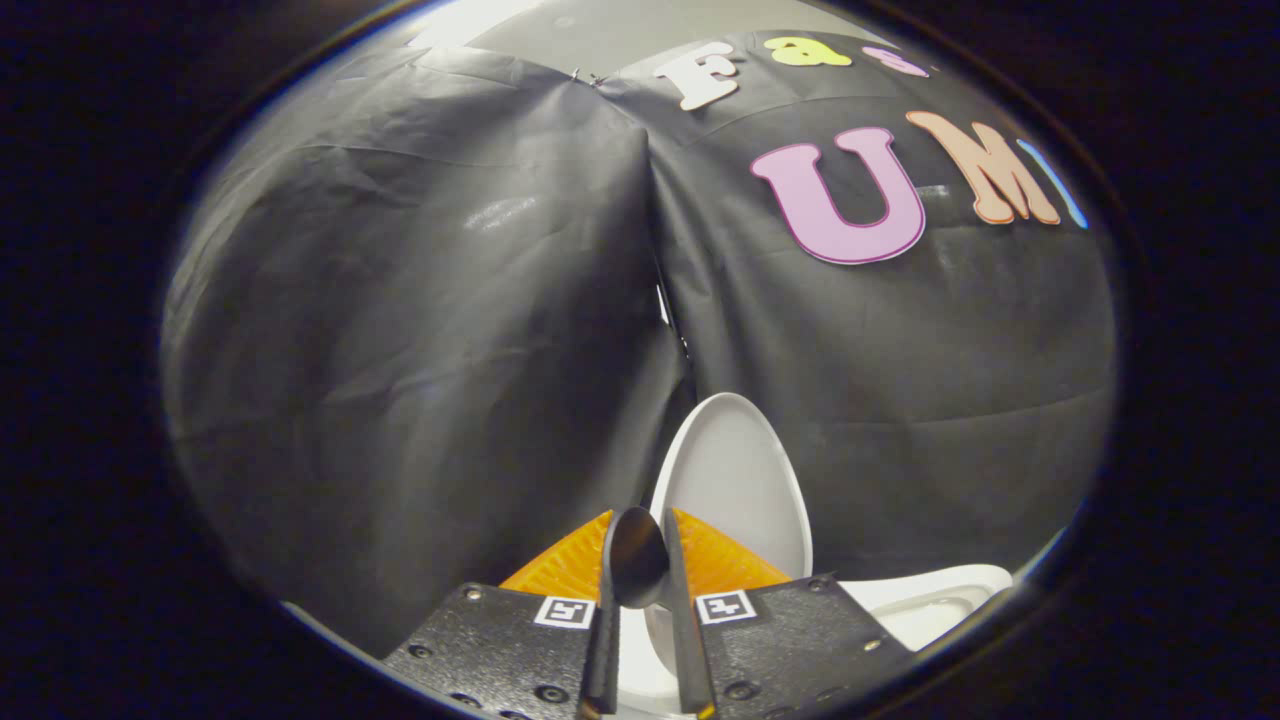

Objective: Open the toilet lid.

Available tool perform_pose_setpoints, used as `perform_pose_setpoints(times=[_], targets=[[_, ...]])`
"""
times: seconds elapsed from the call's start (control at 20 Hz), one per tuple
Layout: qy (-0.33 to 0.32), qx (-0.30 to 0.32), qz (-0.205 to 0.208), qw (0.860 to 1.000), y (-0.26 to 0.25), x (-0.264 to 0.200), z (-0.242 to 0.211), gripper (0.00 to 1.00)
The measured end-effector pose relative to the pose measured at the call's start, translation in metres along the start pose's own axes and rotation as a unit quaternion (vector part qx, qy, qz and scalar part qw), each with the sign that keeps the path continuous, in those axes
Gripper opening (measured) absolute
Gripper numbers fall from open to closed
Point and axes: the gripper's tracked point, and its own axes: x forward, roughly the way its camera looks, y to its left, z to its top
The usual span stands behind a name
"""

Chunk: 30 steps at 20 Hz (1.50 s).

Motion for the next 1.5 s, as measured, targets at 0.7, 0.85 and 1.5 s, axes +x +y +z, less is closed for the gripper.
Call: perform_pose_setpoints(times=[0.7, 0.85, 1.5], targets=[[-0.076, -0.031, -0.011, 0.997, -0.049, -0.078, 0.066, 0.62], [-0.086, -0.029, -0.049, 0.995, -0.085, -0.108, 0.073, 0.61], [-0.083, -0.001, -0.295, 0.952, -0.307, -0.307, 0.010, 0.61]])
